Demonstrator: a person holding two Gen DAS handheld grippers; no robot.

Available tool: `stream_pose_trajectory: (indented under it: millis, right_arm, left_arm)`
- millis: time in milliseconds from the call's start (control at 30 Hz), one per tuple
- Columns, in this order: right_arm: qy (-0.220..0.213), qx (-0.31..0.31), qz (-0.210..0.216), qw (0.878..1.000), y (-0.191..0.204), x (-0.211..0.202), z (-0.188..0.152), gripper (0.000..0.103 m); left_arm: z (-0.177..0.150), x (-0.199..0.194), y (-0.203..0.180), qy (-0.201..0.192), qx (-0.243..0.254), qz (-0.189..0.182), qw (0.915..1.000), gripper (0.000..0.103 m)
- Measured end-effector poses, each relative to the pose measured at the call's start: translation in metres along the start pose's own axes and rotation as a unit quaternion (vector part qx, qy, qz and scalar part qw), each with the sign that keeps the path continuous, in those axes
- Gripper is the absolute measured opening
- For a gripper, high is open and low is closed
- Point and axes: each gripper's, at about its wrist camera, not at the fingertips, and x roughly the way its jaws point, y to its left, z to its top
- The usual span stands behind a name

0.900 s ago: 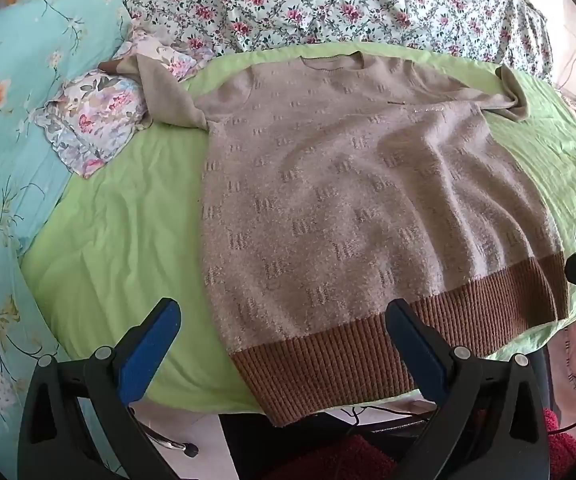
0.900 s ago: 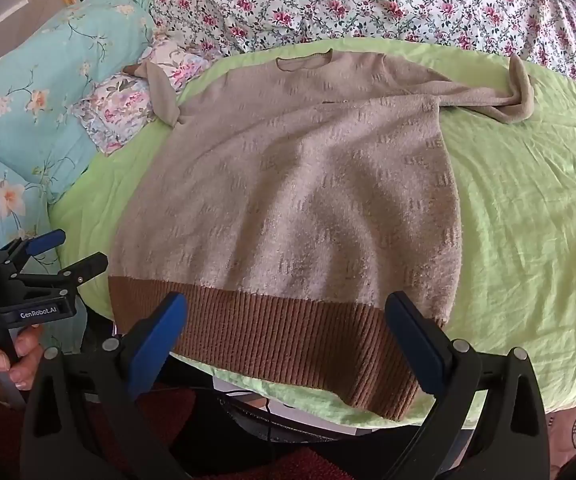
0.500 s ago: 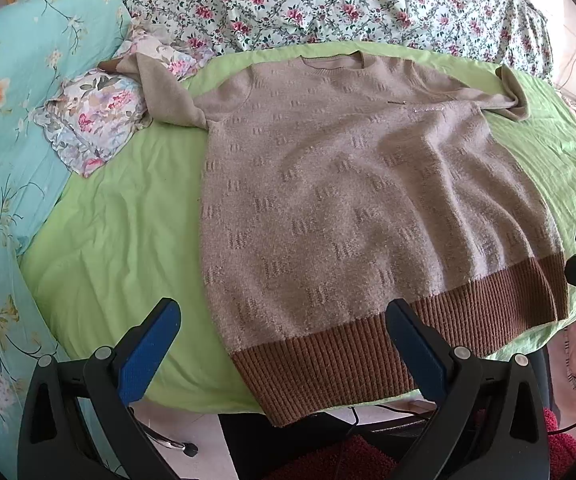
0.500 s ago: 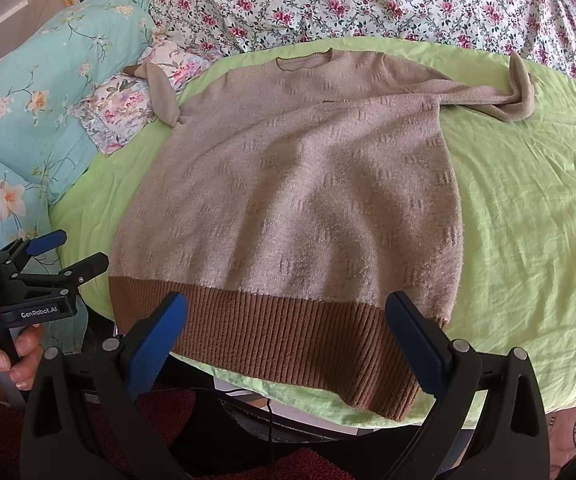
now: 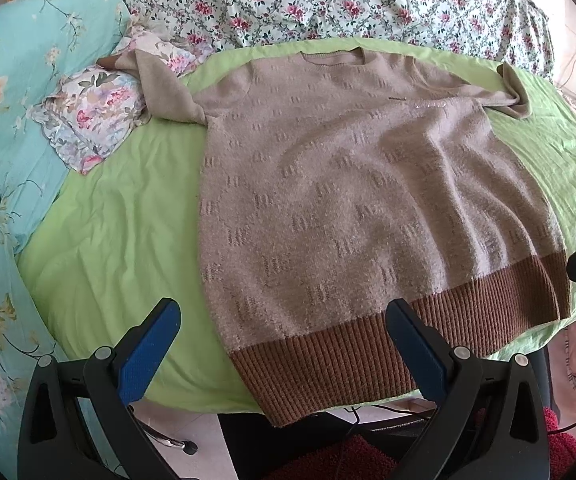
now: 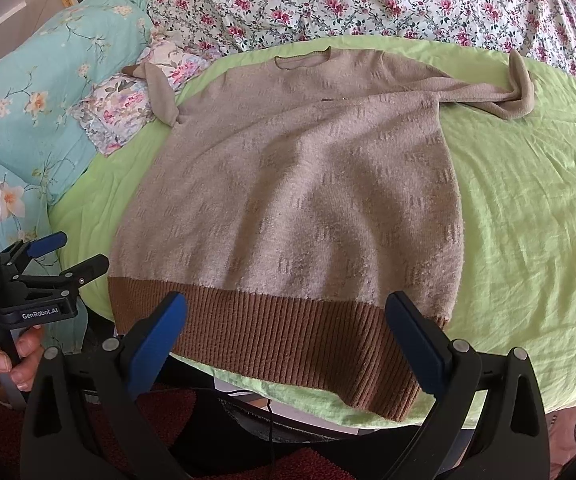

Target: Fold small clothes

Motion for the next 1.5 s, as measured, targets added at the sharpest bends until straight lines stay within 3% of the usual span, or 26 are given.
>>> stream_pose_trajectory:
  millis: [167, 633, 933, 1067, 1267, 1433, 1500]
  right_arm:
    - [0.001, 0.001, -0.002, 1.000, 0.001, 0.003, 0.000, 0.099]
    - [-0.008, 0.020, 0.003, 1.000, -0.023, 0.015, 0.012, 0.099]
    - [-0.015, 0.031, -0.005, 0.999, -0.047, 0.022, 0.040, 0.099]
    - [-0.048, 0.053, -0.018, 0.997, -0.077, 0.020, 0.069, 0.099]
    - [-0.082, 0.097, -0.048, 0.991, -0.144, 0.017, 0.133, 0.087]
    - [-0.100, 0.147, -0.104, 0.979, -0.221, 0.026, 0.198, 0.070]
    - [-0.116, 0.158, -0.151, 0.969, -0.250, 0.023, 0.227, 0.066]
  left_arm:
    - [0.003, 0.008, -0.003, 0.025, 0.017, 0.017, 0.9994, 0.102]
    - [0.017, 0.031, -0.009, 0.037, 0.011, 0.001, 0.9993, 0.102]
    - [0.040, 0.050, -0.008, 0.032, 0.011, 0.004, 0.9994, 0.102]
    - [0.057, 0.058, -0.007, 0.034, 0.006, -0.005, 0.9994, 0.102]
    - [0.084, 0.068, -0.004, 0.028, -0.008, -0.008, 0.9995, 0.102]
    - [0.099, 0.082, -0.004, 0.040, -0.012, -0.011, 0.9991, 0.102]
    - [0.103, 0.091, -0.006, 0.050, -0.014, -0.014, 0.9985, 0.102]
